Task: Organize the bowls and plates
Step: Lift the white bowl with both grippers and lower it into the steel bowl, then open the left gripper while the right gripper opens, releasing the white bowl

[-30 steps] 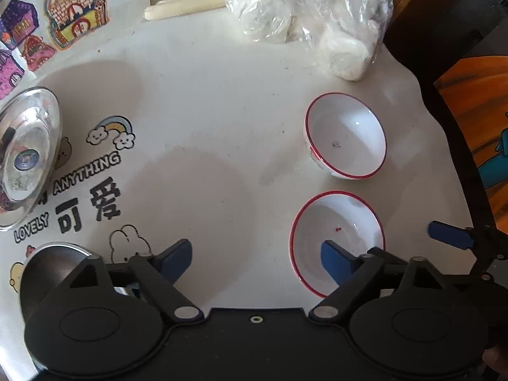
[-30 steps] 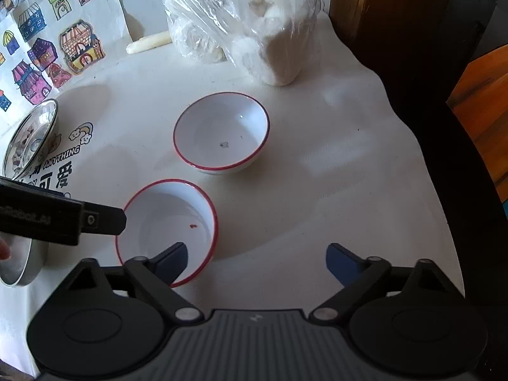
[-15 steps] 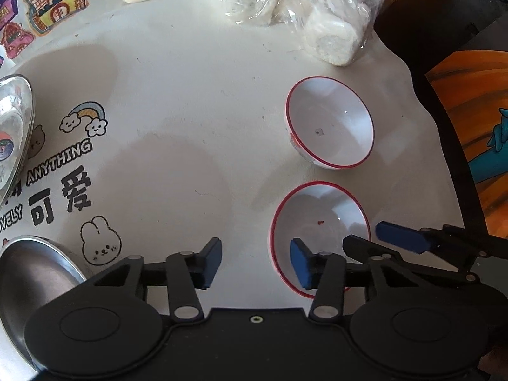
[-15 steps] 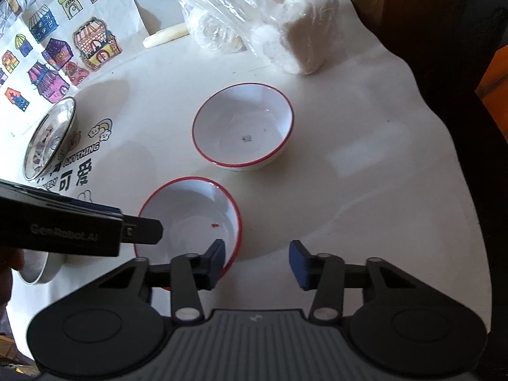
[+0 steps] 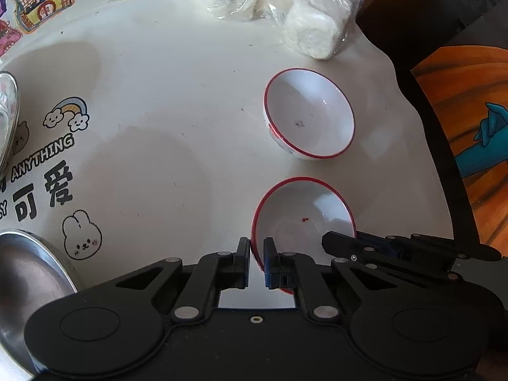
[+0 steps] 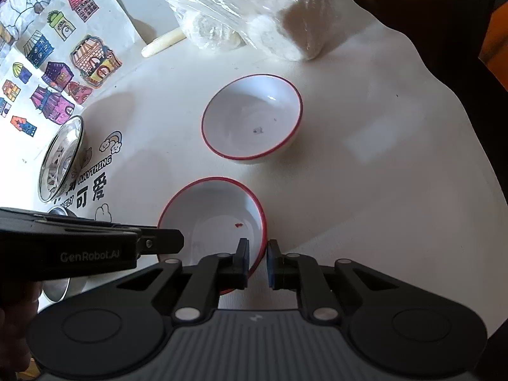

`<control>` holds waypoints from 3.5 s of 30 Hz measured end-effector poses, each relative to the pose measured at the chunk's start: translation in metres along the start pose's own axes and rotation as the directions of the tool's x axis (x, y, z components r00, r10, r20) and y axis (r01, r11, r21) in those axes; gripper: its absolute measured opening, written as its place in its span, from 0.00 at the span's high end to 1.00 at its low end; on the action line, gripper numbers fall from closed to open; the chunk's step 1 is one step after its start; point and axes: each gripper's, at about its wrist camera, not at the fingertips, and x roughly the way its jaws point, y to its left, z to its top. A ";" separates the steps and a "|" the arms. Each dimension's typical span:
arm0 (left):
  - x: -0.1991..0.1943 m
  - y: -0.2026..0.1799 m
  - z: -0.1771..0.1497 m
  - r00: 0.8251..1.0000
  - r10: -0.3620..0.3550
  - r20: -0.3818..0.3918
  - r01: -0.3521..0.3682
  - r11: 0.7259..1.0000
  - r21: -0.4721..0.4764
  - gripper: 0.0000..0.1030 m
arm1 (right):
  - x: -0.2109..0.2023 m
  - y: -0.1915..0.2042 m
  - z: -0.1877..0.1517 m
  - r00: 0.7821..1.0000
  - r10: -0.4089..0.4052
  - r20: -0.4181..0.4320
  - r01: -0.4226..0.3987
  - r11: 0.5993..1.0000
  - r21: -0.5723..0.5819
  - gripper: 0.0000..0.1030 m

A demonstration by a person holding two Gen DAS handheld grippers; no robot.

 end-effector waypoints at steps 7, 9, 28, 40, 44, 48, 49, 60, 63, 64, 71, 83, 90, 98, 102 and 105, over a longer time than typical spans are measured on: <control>-0.010 0.002 -0.006 1.000 -0.002 0.010 0.001 1.000 0.011 0.92 | -0.006 0.002 -0.003 1.000 0.011 0.005 -0.011 1.000 0.005 0.89; -0.016 0.004 -0.007 1.000 0.003 0.024 -0.003 1.000 0.009 0.93 | -0.008 0.006 -0.003 1.000 0.019 0.015 -0.019 1.000 -0.001 0.89; -0.081 0.076 -0.029 0.987 0.045 0.154 -0.025 0.992 -0.127 0.95 | -0.013 0.090 -0.003 0.994 0.091 0.055 -0.083 0.987 -0.141 0.89; -0.115 0.139 -0.057 0.978 0.086 0.189 -0.040 0.971 -0.234 0.95 | -0.003 0.157 -0.010 0.988 0.153 0.031 -0.141 0.959 -0.247 0.88; -0.120 0.156 -0.067 0.978 0.095 0.183 -0.044 0.962 -0.269 0.95 | 0.003 0.174 -0.013 0.986 0.169 0.009 -0.161 0.949 -0.273 0.88; -0.122 0.169 -0.073 0.979 0.106 0.172 -0.052 0.955 -0.292 0.95 | 0.007 0.188 -0.016 0.984 0.176 -0.013 -0.172 0.942 -0.289 0.88; -0.122 0.173 -0.075 0.980 0.108 0.168 -0.054 0.953 -0.297 0.95 | 0.009 0.191 -0.017 0.984 0.177 -0.019 -0.175 0.940 -0.292 0.88; -0.112 0.191 -0.082 0.987 0.129 0.098 -0.093 0.946 -0.310 0.95 | 0.028 0.210 -0.024 0.985 0.151 -0.083 -0.169 0.940 -0.297 0.87; -0.109 0.192 -0.081 0.988 0.127 0.090 -0.094 0.948 -0.304 0.95 | 0.031 0.211 -0.024 0.986 0.144 -0.087 -0.163 0.943 -0.291 0.87; -0.107 0.192 -0.081 0.988 0.125 0.088 -0.093 0.949 -0.301 0.96 | 0.031 0.210 -0.024 0.986 0.140 -0.090 -0.160 0.944 -0.288 0.87; -0.102 0.182 -0.073 0.991 0.097 0.095 -0.070 0.966 -0.248 1.00 | 0.037 0.220 -0.023 0.987 0.130 -0.097 -0.154 0.935 -0.321 0.83; -0.110 0.187 -0.069 0.988 0.107 0.109 -0.076 0.963 -0.258 0.98 | 0.032 0.216 -0.020 0.989 0.130 -0.066 -0.144 0.938 -0.315 0.80; -0.116 0.183 -0.066 0.985 0.113 0.132 -0.075 0.962 -0.262 0.93 | 0.019 0.206 -0.016 0.992 0.127 -0.008 -0.123 0.945 -0.302 0.71; -0.117 0.161 -0.055 0.979 0.117 0.167 -0.077 0.970 -0.230 0.84 | 0.006 0.183 -0.013 0.993 0.104 0.052 -0.085 0.956 -0.280 0.52; -0.115 0.147 -0.048 0.977 0.119 0.178 -0.079 0.973 -0.216 0.73 | -0.001 0.166 -0.011 0.993 0.089 0.077 -0.067 0.964 -0.256 0.40; -0.111 0.136 -0.043 0.974 0.121 0.189 -0.079 0.974 -0.214 0.56 | -0.006 0.151 -0.008 0.993 0.078 0.089 -0.054 0.970 -0.239 0.30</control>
